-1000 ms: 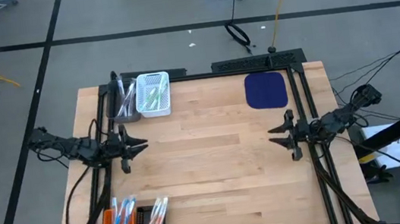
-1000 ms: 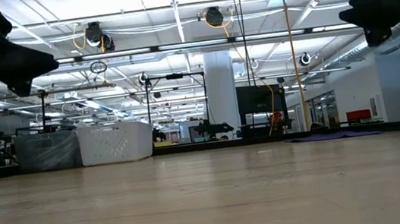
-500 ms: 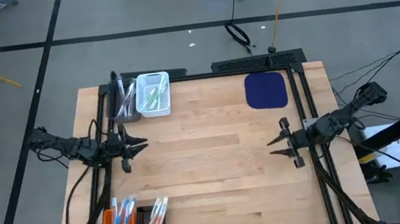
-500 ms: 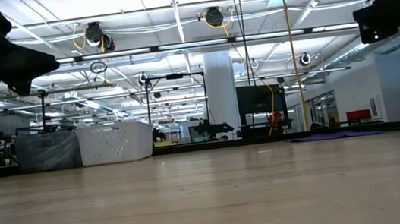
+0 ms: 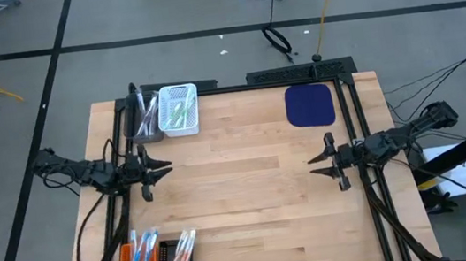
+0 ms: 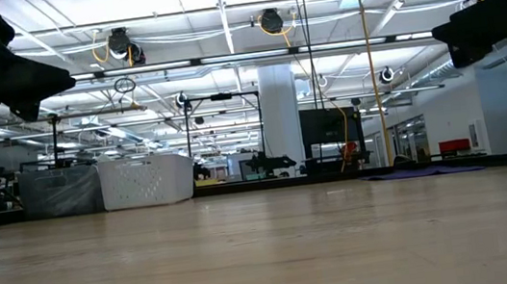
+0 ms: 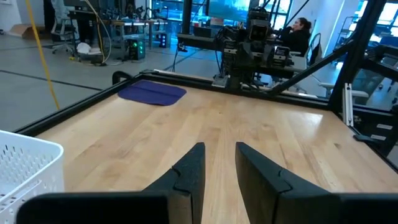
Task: Pick & Place Toothbrushes
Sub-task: Return to Home Position
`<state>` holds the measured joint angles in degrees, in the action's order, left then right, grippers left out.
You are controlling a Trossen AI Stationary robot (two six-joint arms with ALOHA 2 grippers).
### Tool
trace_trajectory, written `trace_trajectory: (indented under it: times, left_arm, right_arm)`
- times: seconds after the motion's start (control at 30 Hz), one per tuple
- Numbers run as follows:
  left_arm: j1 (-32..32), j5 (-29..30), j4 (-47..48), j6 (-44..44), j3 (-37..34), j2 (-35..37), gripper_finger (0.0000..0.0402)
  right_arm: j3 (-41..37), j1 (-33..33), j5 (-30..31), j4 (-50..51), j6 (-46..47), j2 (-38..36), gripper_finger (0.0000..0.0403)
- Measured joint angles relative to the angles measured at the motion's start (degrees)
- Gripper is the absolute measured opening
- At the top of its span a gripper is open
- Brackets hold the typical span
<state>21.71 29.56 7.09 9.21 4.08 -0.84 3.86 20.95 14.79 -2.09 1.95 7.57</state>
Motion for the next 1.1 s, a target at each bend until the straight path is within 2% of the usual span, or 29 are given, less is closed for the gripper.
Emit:
trace_trajectory:
  times: [0.6, 0.8, 1.1]
  left_arm:
    - [0.0, 0.0, 0.0, 0.0, 0.0, 0.0, 0.0088]
    - [0.0, 0.0, 0.0, 0.0, 0.0, 0.0, 0.0088]
    - [0.0, -0.1, 0.1, 0.0, 0.0, 0.0, 0.0088]
  right_arm:
    - [0.0, 0.3, -0.3, -0.2, 0.4, -1.5, 0.0125]
    - [0.0, -5.0, 0.1, -0.3, 0.4, -7.1, 0.0125]
    - [0.0, -13.5, 0.2, -3.5, 0.4, -7.4, 0.0125]
